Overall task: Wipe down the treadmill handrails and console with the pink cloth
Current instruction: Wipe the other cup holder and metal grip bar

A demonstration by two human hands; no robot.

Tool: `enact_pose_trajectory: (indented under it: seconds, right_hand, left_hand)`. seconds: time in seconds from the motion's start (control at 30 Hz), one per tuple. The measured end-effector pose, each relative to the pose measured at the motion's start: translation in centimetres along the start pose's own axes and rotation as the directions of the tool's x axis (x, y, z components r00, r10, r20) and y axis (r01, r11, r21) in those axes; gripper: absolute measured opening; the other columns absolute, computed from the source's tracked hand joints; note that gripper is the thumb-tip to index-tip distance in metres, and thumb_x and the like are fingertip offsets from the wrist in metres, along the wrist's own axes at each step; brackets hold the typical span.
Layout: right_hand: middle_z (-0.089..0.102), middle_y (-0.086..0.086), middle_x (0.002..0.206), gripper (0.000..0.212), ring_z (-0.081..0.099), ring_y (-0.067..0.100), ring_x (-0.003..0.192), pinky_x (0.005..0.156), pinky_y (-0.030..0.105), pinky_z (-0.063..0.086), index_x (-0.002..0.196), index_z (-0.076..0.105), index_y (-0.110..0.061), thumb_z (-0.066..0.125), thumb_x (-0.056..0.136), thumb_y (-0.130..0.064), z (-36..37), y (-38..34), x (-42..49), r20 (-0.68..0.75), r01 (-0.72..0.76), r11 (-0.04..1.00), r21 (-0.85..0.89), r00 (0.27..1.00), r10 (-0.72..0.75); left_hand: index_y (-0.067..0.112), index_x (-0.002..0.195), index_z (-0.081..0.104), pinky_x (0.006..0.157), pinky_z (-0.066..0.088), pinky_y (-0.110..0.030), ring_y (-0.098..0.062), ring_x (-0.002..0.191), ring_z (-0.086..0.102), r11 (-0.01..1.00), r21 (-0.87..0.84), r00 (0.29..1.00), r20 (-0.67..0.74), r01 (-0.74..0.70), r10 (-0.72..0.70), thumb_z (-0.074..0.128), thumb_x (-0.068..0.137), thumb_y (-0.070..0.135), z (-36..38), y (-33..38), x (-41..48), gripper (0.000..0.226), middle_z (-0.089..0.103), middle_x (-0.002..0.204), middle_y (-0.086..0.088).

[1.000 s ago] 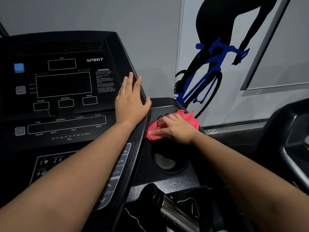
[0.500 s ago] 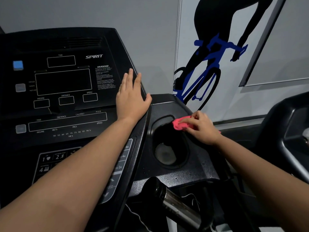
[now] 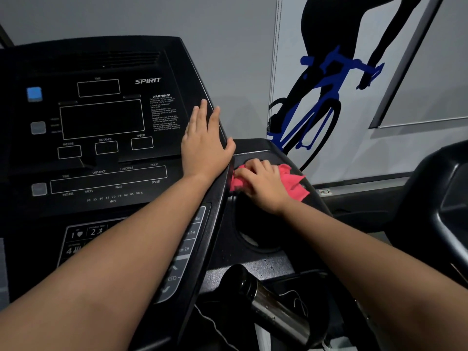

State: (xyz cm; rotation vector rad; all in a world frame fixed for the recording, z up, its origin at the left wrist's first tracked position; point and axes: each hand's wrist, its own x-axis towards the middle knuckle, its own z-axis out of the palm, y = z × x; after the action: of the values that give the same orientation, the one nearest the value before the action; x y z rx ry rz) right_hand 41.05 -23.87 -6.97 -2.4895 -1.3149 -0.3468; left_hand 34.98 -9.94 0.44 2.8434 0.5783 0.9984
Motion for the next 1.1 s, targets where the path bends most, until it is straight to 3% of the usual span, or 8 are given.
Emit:
enact_pose_trajectory:
  seconds: [0.27,0.4,0.6,0.67,0.73,0.8,0.9,1.1]
  right_hand:
    - [0.048,0.009,0.112,0.037,0.049,0.024,0.106,0.093,0.036,0.04,0.123,0.058,-0.015,0.063,0.089,-0.027,1.5,-2.4,-2.2,0.202,-0.095,0.917,0.388,0.979,0.015]
    - [0.039,0.003,0.1,0.028,0.046,0.014,0.092,0.084,0.017,0.035,0.117,0.059,-0.01,0.062,0.09,-0.014,0.2,-3.9,-3.9,0.316,-0.154,0.812,0.562,0.948,-0.038]
    - [0.046,0.001,0.1,0.029,0.052,0.014,0.091,0.081,0.022,0.041,0.118,0.064,-0.019,0.063,0.088,-0.017,-3.1,-6.3,-6.7,0.416,0.083,0.882,0.464,0.859,-0.299]
    - [0.051,0.005,0.104,0.034,0.049,0.013,0.089,0.071,0.011,0.033,0.12,0.064,-0.017,0.059,0.088,-0.009,-3.6,-7.0,-7.5,0.432,0.136,0.88,0.455,0.83,-0.351]
    - [0.052,0.002,0.099,0.034,0.044,0.006,0.087,0.07,0.006,0.031,0.118,0.066,-0.015,0.059,0.086,-0.006,-3.5,-7.1,-7.6,0.415,0.126,0.863,0.489,0.837,-0.357]
    - [0.047,-0.01,0.093,0.031,0.046,0.004,0.09,0.081,0.018,0.039,0.115,0.069,-0.019,0.067,0.085,-0.014,-3.0,-6.8,-7.3,0.38,0.067,0.848,0.526,0.874,-0.304]
    - [0.046,-0.012,0.097,0.03,0.043,0.006,0.098,0.089,0.022,0.036,0.114,0.068,-0.026,0.069,0.084,-0.025,-2.4,-6.6,-7.4,0.355,-0.018,0.853,0.522,0.914,-0.198]
    - [0.04,-0.014,0.092,0.033,0.04,0.002,0.082,0.066,0.02,0.03,0.124,0.061,-0.036,0.058,0.091,-0.034,-3.3,-5.9,-9.4,0.362,0.13,0.911,0.391,0.889,-0.282]
  left_hand:
    - [0.018,0.148,0.03,0.114,0.023,-0.038,-0.022,0.147,0.01,1.0,-0.007,1.0,0.001,0.005,-0.005,0.051,0.089,0.038,-0.1,0.0,0.0,0.066,0.013,0.159,-0.007]
    - [0.018,0.148,0.028,0.115,0.022,-0.038,-0.022,0.147,0.009,1.0,-0.006,1.0,0.011,0.008,-0.008,0.05,0.09,0.038,-0.1,0.1,0.0,0.066,0.011,0.159,-0.007]
    - [0.018,0.148,0.029,0.115,0.022,-0.038,-0.022,0.147,0.01,1.0,-0.012,1.0,0.008,0.003,-0.003,0.05,0.09,0.038,-0.1,0.0,-0.1,0.065,0.012,0.159,-0.008]
    - [0.018,0.148,0.029,0.115,0.022,-0.037,-0.022,0.147,0.01,1.0,-0.007,1.0,0.006,0.001,-0.001,0.049,0.09,0.038,0.0,-0.1,-0.1,0.065,0.013,0.159,-0.008]
    - [0.018,0.148,0.029,0.115,0.021,-0.037,-0.022,0.147,0.01,1.0,-0.006,1.0,0.006,-0.001,0.001,0.049,0.09,0.038,-0.1,-0.1,-0.1,0.065,0.012,0.159,-0.007]
    - [0.018,0.148,0.028,0.115,0.021,-0.038,-0.022,0.147,0.009,1.0,-0.013,1.0,0.011,0.0,0.0,0.049,0.09,0.038,-0.1,-0.1,-0.1,0.065,0.011,0.159,-0.007]
    - [0.018,0.149,0.028,0.115,0.021,-0.038,-0.022,0.147,0.009,1.0,-0.013,1.0,0.012,0.0,0.0,0.049,0.091,0.038,-0.1,-0.1,-0.1,0.065,0.011,0.16,-0.007]
    - [0.019,0.148,0.03,0.114,0.022,-0.038,-0.021,0.147,0.01,1.0,-0.024,1.0,0.006,0.003,-0.003,0.049,0.09,0.038,-0.2,-0.2,0.0,0.064,0.012,0.159,-0.006]
